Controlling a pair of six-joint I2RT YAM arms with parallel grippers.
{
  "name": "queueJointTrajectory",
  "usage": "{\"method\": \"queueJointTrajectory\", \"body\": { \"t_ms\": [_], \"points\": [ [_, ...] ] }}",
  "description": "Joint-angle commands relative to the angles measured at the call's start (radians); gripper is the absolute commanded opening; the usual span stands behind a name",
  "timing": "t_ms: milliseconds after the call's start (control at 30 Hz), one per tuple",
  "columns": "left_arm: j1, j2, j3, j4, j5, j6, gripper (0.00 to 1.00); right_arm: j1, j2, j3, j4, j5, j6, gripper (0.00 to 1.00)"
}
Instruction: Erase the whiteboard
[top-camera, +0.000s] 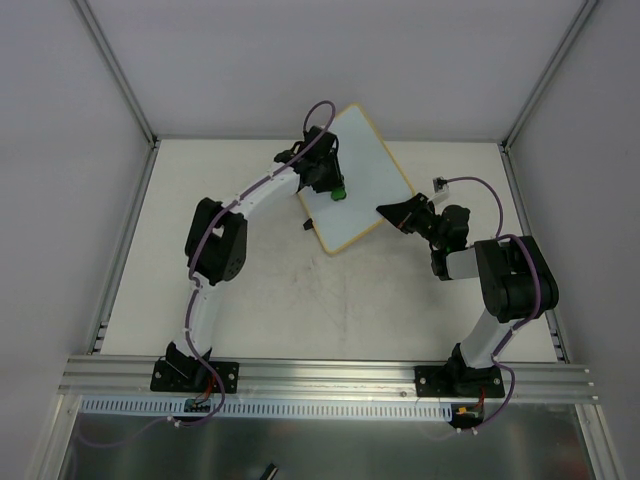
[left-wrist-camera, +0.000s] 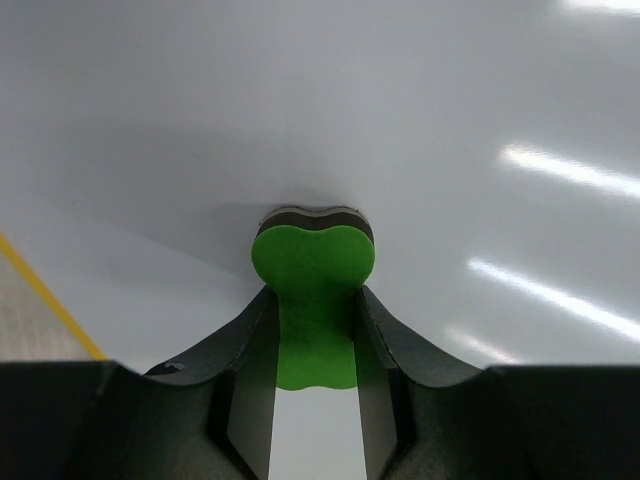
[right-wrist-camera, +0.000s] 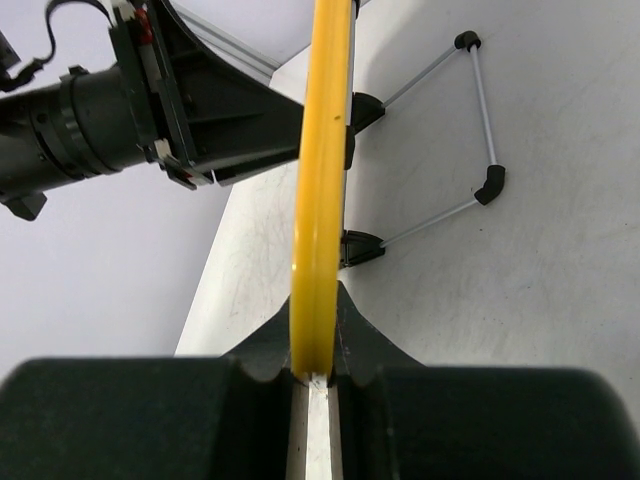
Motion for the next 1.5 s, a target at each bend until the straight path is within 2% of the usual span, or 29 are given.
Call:
{"method": "queueJointTrajectory", "body": {
  "t_ms": [0, 233, 367, 500, 633, 867, 1133, 1300, 1467],
  "points": [
    [-0.053, 0.079, 0.071, 0.083, 0.178, 0.008, 0.0, 0.046, -0.034, 0.023, 0.129, -0.13, 0.037, 0.0],
    [-0.057, 0.156, 0.226, 0.117, 0.317, 0.066, 0.0, 0.046, -0.039, 0.021, 0.129, -0.13, 0.037, 0.0],
    [-0.064, 0.186, 0.296, 0.135, 0.385, 0.164, 0.0, 0.046, -0.04, 0.02, 0.129, -0.129, 0.037, 0.0],
    [-0.066, 0.196, 0.307, 0.146, 0.395, 0.244, 0.0, 0.048, -0.04, 0.02, 0.129, -0.13, 0.037, 0.0],
    [-0.069, 0.222, 0.333, 0.152, 0.521, 0.329, 0.0, 0.046, -0.04, 0.02, 0.13, -0.129, 0.037, 0.0],
    [-0.064, 0.216, 0.326, 0.154, 0.607, 0.41, 0.0, 0.046, -0.051, 0.009, 0.132, -0.124, 0.031, 0.0],
    [-0.053, 0.228, 0.329, 0.155, 0.665, 0.419, 0.0, 0.046, -0.052, 0.007, 0.136, -0.123, 0.033, 0.0],
    [-0.034, 0.255, 0.364, 0.161, 0.826, 0.409, 0.0, 0.046, -0.052, 0.004, 0.15, -0.124, 0.033, 0.0],
    [-0.018, 0.28, 0.401, 0.166, 0.912, 0.386, 0.0, 0.046, -0.052, 0.001, 0.153, -0.119, 0.036, 0.0]
  ]
}}
